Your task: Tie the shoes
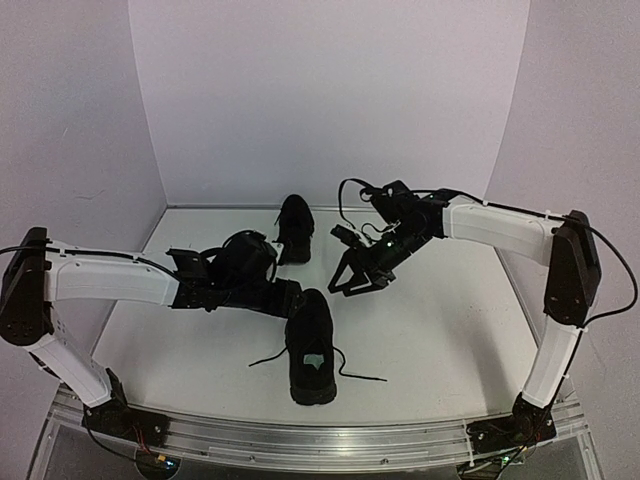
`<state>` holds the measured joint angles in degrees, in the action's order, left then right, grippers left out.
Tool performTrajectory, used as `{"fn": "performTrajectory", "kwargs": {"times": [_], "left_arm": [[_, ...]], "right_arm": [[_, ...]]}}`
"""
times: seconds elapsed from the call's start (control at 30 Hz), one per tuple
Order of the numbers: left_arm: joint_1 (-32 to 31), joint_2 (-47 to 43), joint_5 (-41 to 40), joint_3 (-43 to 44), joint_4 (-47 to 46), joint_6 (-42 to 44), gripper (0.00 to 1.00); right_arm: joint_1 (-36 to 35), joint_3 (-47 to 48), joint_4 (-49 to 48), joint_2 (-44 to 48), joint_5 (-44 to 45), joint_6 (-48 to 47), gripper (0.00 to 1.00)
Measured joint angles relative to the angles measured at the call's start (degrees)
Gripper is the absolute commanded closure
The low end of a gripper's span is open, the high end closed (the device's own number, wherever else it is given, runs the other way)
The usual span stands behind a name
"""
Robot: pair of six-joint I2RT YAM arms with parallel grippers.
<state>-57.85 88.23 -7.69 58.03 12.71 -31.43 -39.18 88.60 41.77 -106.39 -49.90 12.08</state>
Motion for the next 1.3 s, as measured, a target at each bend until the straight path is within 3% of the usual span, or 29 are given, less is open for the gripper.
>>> {"fn": "performTrajectory", "kwargs": {"times": [0.3,0.57,0.8,1.07,1.3], "left_arm": [[0.3,-0.2,3.5,-3.7,5.8,-0.4,0.43],[0.3,-4.5,3.0,-7.1,9.9,-1.3,0.43],[0.3,-10.2,2.5,-6.9,10.3,3.1,0.39],[1.8,-16.0,3.2,-6.7,9.3,8.6,0.39],[4.7,-19.0,5.4,-6.6,9.3,11.1,0.39]], "right_arm": [[0.0,-0.2,0.2,-0.1,-1.0,-3.7,0.66],[-0.1,0.3,0.5,-2.2,-2.3,-7.1,0.69],[-1.2,7.0,2.1,-5.0,-2.0,-10.5,0.76],[-7.1,16.4,5.7,-13.1,2.9,-15.1,0.80],[-10.0,17.3,8.8,-16.4,6.8,-16.6,0.82]]}}
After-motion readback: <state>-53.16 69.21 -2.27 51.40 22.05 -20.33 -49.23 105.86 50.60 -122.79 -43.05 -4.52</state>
